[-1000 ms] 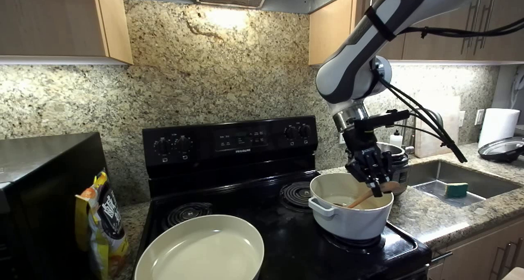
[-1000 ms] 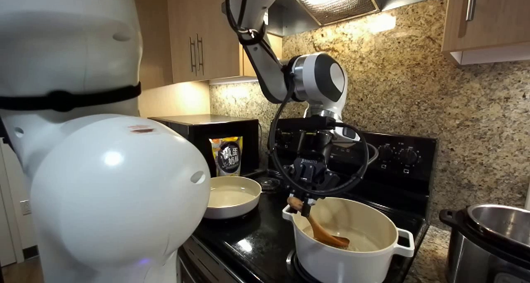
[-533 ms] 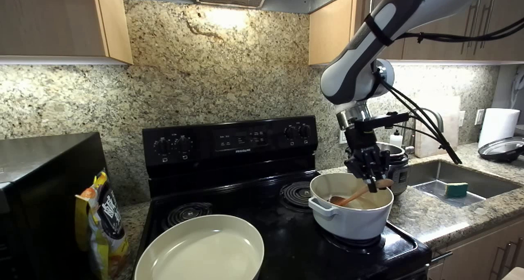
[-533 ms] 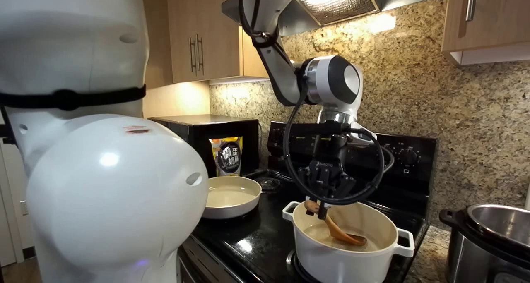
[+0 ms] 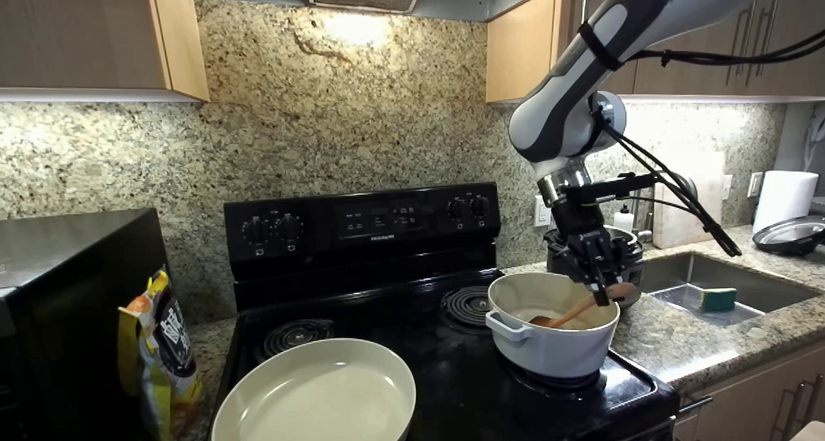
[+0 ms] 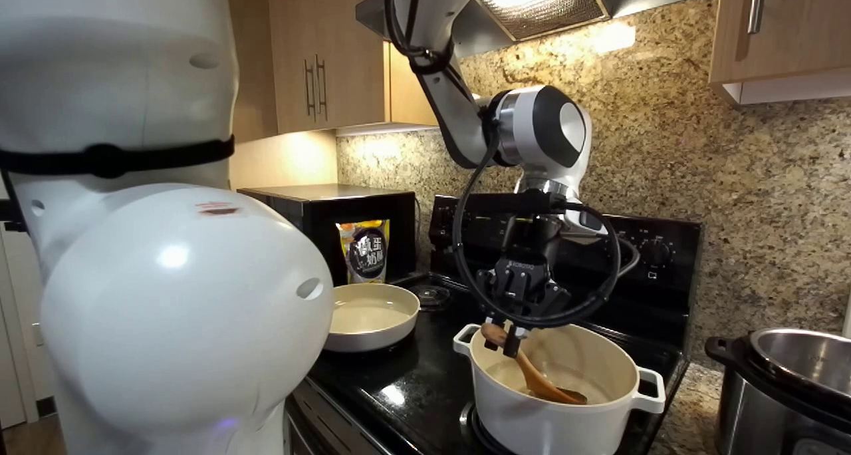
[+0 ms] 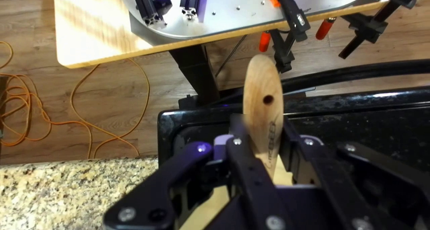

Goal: Pick up the cooking stick and stir in the pot

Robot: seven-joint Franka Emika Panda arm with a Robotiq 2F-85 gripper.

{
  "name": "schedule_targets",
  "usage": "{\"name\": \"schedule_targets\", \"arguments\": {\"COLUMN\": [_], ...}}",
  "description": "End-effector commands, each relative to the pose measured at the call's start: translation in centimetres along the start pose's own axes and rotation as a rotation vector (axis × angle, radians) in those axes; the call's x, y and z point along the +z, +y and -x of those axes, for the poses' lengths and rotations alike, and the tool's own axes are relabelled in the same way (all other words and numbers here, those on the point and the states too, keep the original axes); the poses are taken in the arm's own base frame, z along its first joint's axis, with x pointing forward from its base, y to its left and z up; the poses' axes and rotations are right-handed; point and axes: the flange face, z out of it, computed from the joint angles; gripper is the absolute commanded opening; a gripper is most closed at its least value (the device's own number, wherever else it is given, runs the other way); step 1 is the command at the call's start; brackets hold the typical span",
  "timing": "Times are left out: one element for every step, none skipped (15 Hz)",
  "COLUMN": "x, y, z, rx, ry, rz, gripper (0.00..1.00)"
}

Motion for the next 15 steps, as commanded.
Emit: {"name": "schedule_targets", "arguments": {"x": [0.2, 0.2, 0.2, 0.2, 0.2, 0.1, -0.1, -0.2, -0.3, -0.3, -0.3, -0.4, -0.5, -0.5, -0.6], "y": [-1.1, -1.5, -1.9, -2.3, -2.7, -3.0, -3.3, -3.5, -3.6, -3.7, -3.7, -3.6, -3.5, -3.2, -3.0], "z": [2.5, 2.9, 3.3, 3.7, 3.9, 3.9, 3.8, 3.6, 3.3, 3.1, 3.0, 2.9, 2.8, 2.5, 2.3], "rx": [-0.059, -0.072, -0.082, -0.095, -0.101, -0.107, -0.111, -0.106, -0.101, -0.101, -0.101, -0.095, -0.088, -0.079, -0.073], "ry": [-0.064, -0.08, -0.09, -0.106, -0.112, -0.119, -0.114, -0.102, -0.094, -0.094, -0.09, -0.085, -0.079, -0.072, -0.07], "rz": [-0.012, -0.009, 0.001, 0.005, 0.012, 0.015, 0.017, 0.021, 0.02, 0.019, 0.017, 0.017, 0.017, 0.015, 0.012], "gripper": [0.08, 0.08, 0.08, 0.08, 0.08, 0.08, 0.08, 0.08, 0.08, 0.08, 0.08, 0.08, 0.08, 0.08, 0.08]}}
